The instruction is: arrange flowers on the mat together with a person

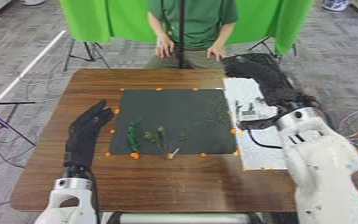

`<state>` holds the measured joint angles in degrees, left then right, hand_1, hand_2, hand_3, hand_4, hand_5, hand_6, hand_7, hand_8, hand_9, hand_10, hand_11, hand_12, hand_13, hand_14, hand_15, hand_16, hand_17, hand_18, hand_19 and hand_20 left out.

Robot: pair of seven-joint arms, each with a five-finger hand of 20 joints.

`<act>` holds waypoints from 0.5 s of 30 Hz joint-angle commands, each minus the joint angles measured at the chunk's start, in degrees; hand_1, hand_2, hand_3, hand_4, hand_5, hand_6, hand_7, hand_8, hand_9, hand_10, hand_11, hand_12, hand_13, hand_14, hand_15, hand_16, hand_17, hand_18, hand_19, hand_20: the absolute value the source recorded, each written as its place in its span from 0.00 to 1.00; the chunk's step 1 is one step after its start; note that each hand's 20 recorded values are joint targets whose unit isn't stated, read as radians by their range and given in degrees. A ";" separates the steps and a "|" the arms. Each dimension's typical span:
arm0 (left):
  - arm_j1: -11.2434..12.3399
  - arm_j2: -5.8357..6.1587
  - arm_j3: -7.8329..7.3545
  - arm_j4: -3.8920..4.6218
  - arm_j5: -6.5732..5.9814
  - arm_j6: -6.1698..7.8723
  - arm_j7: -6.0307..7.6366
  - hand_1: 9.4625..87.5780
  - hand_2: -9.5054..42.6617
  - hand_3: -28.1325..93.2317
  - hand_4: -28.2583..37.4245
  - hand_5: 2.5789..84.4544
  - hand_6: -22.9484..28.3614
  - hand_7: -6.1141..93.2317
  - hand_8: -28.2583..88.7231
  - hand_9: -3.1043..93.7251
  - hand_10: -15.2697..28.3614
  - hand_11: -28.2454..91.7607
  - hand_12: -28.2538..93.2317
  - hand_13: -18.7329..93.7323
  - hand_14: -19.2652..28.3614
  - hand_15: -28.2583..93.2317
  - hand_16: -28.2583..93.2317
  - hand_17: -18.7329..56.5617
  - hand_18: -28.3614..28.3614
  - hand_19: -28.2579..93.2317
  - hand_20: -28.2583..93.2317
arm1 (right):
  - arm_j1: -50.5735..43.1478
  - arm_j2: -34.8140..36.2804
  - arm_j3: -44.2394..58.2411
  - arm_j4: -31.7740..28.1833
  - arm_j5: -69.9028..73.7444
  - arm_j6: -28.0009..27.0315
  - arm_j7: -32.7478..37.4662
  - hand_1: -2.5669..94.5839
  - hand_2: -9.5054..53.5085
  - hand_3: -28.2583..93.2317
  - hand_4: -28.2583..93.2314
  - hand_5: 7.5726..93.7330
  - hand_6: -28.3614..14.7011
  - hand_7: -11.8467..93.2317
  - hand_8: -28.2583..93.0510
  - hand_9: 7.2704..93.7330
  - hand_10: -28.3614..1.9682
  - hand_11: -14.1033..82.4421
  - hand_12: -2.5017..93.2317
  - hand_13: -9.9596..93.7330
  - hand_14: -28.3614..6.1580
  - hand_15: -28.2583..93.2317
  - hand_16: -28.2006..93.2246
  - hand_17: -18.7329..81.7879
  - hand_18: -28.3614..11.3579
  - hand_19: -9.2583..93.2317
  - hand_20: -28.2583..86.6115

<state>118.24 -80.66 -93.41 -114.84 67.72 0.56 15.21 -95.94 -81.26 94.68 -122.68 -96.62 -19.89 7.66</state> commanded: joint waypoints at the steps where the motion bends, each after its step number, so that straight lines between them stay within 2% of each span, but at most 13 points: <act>1: 0.72 -1.03 0.18 0.68 0.32 -1.21 1.01 0.26 0.00 0.76 0.18 0.50 0.49 0.19 0.19 0.48 0.62 0.37 0.34 0.47 0.74 0.34 0.26 0.31 0.70 0.26 0.38 | -13.77 -2.95 8.00 0.27 30.81 0.87 -2.96 0.14 0.24 0.80 0.10 0.40 0.61 0.18 0.17 0.37 0.39 0.18 0.18 0.37 0.37 0.28 0.44 0.32 0.30 0.19 0.48; 4: 0.30 -1.04 0.34 0.94 0.56 -1.59 1.34 0.26 0.00 0.76 0.18 0.50 0.49 0.19 0.19 0.48 0.62 0.37 0.34 0.47 0.74 0.34 0.26 0.31 0.70 0.26 0.38 | -18.94 -3.69 5.18 -0.73 37.13 10.84 -9.95 0.10 0.23 0.82 0.09 0.31 0.63 0.16 0.18 0.32 0.42 0.17 0.15 0.32 0.45 0.24 0.41 0.30 0.34 0.14 0.45; 8: 0.16 -1.09 0.21 0.98 0.97 -2.00 1.81 0.26 0.00 0.76 0.17 0.50 0.49 0.19 0.19 0.48 0.62 0.37 0.34 0.47 0.74 0.34 0.26 0.31 0.70 0.26 0.38 | -24.25 -4.14 1.51 -3.14 36.94 19.28 -15.69 0.08 0.23 0.84 0.08 0.26 0.66 0.16 0.17 0.29 0.47 0.16 0.13 0.29 0.51 0.22 0.38 0.29 0.39 0.11 0.44; 12: 0.27 -1.39 0.35 1.02 1.16 -2.24 2.06 0.26 0.00 0.76 0.17 0.50 0.49 0.19 0.19 0.48 0.62 0.36 0.34 0.47 0.74 0.34 0.26 0.31 0.70 0.25 0.38 | -27.81 -4.64 0.43 -4.63 33.51 17.78 -16.91 0.06 0.24 0.85 0.07 0.24 0.67 0.18 0.16 0.29 0.49 0.16 0.12 0.28 0.54 0.22 0.37 0.28 0.42 0.10 0.44; 15: 0.43 -1.66 0.36 1.03 1.86 -2.52 2.04 0.26 0.00 0.77 0.17 0.50 0.49 0.19 0.19 0.48 0.63 0.36 0.34 0.47 0.74 0.34 0.26 0.31 0.70 0.25 0.38 | -27.76 -5.22 0.15 -4.07 30.42 16.52 -17.57 0.06 0.24 0.86 0.06 0.24 0.67 0.18 0.16 0.28 0.49 0.16 0.12 0.28 0.54 0.22 0.37 0.29 0.44 0.10 0.44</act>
<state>118.17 -81.26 -93.33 -114.31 68.40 -0.90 17.00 -120.26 -84.10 93.31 -126.88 -56.79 -2.79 -10.47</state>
